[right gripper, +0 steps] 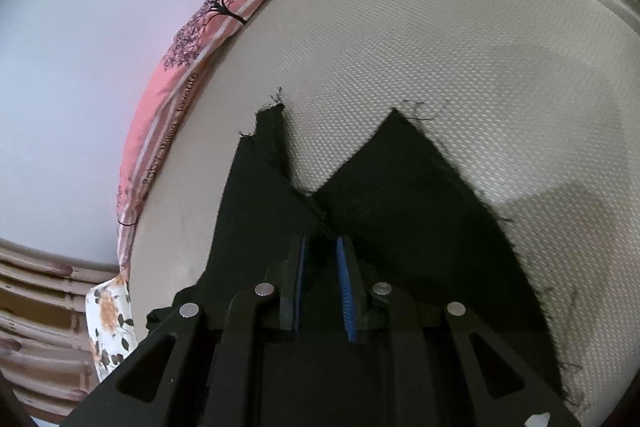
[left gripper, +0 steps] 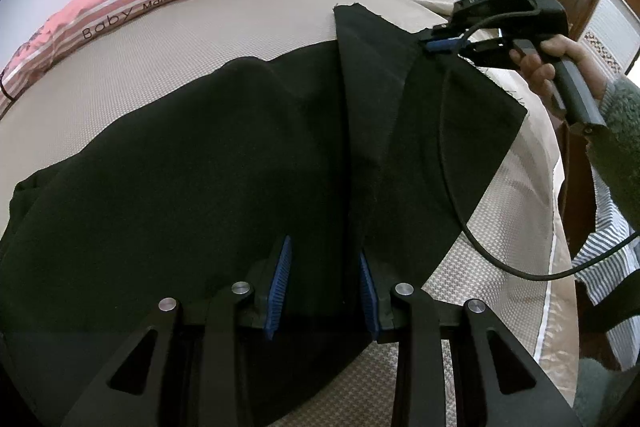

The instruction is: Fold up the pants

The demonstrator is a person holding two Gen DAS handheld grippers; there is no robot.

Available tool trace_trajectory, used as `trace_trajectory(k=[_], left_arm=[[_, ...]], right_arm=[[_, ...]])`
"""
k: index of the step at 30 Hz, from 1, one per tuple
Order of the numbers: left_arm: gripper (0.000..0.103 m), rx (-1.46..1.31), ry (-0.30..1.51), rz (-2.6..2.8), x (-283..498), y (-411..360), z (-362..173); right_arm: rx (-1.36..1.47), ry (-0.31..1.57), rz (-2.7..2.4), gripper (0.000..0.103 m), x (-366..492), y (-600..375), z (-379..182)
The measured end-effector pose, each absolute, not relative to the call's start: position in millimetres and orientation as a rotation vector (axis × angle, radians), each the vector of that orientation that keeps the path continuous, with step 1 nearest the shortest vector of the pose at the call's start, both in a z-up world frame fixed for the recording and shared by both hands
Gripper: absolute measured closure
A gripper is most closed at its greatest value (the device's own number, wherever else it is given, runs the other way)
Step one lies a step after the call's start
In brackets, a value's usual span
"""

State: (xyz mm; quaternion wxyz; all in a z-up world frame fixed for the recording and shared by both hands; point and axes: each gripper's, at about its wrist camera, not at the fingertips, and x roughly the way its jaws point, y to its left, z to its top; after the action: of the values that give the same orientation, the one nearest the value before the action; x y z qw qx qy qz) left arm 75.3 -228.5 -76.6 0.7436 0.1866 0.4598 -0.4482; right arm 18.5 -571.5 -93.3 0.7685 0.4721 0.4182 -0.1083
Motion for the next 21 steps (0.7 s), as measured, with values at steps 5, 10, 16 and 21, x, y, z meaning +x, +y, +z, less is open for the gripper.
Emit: trace_trajectory(k=[5, 10, 16, 21], left_arm=[[0.069, 0.404, 1.011, -0.978, 76, -228, -77], [0.07, 0.402, 1.012, -0.974, 76, -228, -77], [0.07, 0.393, 1.023, -0.964, 77, -228, -76], [0.07, 0.392, 1.034, -0.94, 77, -231, -75]], right_arm=[[0.957, 0.908, -0.182, 0.086, 35, -558, -83], [0.925, 0.897, -0.215, 0.086, 42, -560, -79], [0.919, 0.891, -0.21, 0.092, 40, -559, -79], [0.861, 0.816, -0.233, 0.099, 25, -560, -43]])
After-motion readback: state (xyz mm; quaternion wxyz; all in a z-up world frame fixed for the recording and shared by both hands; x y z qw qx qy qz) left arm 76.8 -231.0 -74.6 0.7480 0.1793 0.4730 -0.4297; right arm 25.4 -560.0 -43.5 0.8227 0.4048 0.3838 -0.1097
